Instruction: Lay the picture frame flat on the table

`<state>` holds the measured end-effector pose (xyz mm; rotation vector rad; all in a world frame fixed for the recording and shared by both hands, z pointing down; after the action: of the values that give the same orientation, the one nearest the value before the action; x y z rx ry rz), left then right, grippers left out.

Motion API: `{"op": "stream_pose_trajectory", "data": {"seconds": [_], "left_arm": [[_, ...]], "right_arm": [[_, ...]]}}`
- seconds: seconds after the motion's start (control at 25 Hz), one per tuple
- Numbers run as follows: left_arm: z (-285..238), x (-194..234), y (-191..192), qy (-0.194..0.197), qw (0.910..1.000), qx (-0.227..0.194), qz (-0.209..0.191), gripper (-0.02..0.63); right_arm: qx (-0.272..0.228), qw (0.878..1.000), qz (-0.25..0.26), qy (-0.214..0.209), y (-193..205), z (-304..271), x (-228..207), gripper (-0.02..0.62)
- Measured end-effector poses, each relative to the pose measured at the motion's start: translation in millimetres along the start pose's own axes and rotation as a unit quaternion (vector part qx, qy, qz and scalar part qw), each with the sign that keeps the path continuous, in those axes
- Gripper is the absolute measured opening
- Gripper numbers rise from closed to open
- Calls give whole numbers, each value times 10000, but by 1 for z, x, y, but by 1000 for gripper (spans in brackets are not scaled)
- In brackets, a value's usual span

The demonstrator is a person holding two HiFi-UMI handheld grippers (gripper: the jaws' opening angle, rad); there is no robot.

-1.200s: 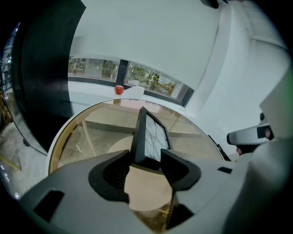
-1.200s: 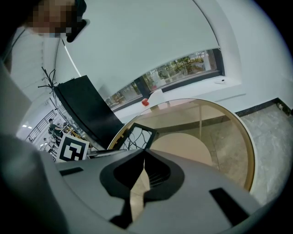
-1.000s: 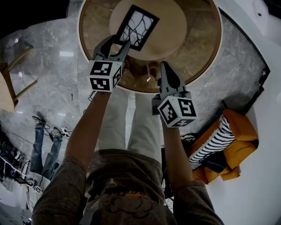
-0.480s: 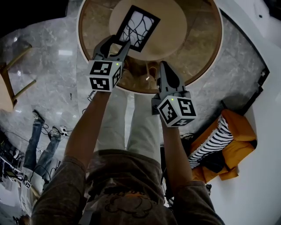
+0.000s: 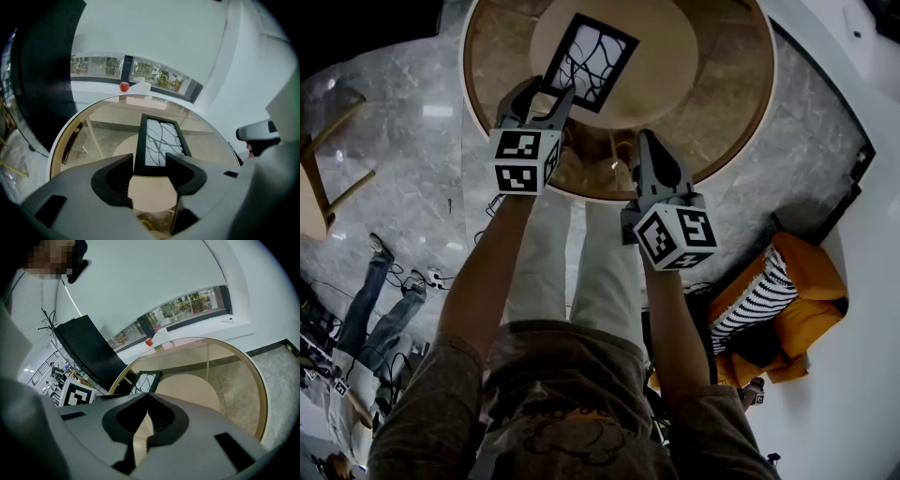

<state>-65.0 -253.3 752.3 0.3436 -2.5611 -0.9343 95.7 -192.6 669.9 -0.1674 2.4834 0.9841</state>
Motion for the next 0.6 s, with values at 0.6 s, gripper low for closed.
{"op": "stream_pose_trajectory", "data": {"seconds": [0.6], "left_arm": [[14,-6,-12,-112,9995,-163,-257,152]], "right_arm": [[-25,10000,-29,65,-6,13,-4,20]]}}
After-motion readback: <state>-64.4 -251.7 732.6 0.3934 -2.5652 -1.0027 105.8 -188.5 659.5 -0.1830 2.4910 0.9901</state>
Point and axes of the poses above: the fingertips, and each gripper's own axes: z backward along the fingers, x to its left, y out of its underside, the point moved 3 cm from there along z, backward along the fingers, and after that the axes turned 2 degrees about -x, right-handed, at the moved point
